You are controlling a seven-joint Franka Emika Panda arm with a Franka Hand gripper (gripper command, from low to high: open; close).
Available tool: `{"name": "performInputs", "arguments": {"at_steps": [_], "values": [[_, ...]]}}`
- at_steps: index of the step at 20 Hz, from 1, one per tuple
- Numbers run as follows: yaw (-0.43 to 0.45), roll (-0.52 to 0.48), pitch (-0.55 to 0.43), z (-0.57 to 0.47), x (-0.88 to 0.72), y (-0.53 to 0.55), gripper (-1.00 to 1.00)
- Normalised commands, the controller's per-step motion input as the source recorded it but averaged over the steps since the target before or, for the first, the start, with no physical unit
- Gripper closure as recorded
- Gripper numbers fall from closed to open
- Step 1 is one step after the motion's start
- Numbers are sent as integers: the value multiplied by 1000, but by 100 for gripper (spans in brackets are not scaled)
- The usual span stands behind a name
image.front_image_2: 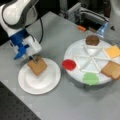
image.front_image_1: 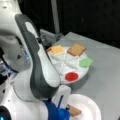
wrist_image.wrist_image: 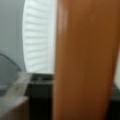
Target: Ingredient selection for cheeseburger or sandwich
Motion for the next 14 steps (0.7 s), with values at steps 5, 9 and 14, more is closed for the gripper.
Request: {"name": "performInputs", "arguments": {"at_steps": [5,9,14], "values": [[148,91,-84,-180,400,-178,100],[108,102,-82,-161,333,-123,100],[97,147,-78,-65,244,-94,100]]}}
